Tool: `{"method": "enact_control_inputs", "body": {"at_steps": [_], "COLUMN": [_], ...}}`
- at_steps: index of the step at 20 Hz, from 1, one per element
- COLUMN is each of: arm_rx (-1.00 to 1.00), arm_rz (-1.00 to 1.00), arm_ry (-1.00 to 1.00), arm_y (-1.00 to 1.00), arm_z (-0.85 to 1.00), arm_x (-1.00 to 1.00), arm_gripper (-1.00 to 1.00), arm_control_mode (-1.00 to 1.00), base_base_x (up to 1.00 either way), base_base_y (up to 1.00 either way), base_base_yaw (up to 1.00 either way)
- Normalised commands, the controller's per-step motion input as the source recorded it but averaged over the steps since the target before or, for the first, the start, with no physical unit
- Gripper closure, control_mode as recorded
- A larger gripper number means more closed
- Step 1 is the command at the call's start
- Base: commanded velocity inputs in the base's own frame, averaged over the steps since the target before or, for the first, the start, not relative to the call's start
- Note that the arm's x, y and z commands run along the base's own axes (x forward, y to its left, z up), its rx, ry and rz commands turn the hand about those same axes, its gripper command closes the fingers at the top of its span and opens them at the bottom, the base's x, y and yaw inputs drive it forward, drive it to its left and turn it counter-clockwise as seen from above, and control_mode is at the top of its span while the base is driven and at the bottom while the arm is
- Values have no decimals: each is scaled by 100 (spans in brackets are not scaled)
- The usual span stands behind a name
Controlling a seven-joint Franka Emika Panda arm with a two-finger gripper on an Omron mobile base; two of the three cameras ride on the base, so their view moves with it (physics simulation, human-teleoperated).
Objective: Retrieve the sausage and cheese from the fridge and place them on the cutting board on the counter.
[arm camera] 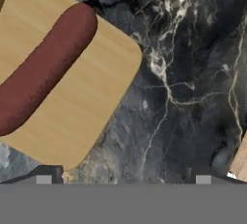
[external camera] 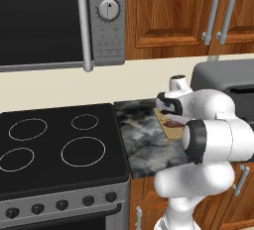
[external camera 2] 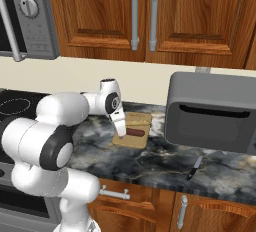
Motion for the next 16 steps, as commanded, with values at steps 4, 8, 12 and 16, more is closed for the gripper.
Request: {"method": "enact_control_inputs", "body": {"at_steps": [4,8,12,16], "arm_rx": [-9,-2,5,4], "arm_rz": [41,30,25,27], "arm_ry": [0,-12,-19,-20], "arm_y": [6,5,3,0], "arm_z": [30,5,22,32], "arm_x": [-69,-75,-73,-66], "arm_gripper": [-100,-100,-100,-100], "arm_control_mode": [-100,-100,-100,-100], "base_base_x": [0,0,0,0], "base_base_y": [0,0,0,0], "base_base_yaw": [0,0,0,0]}}
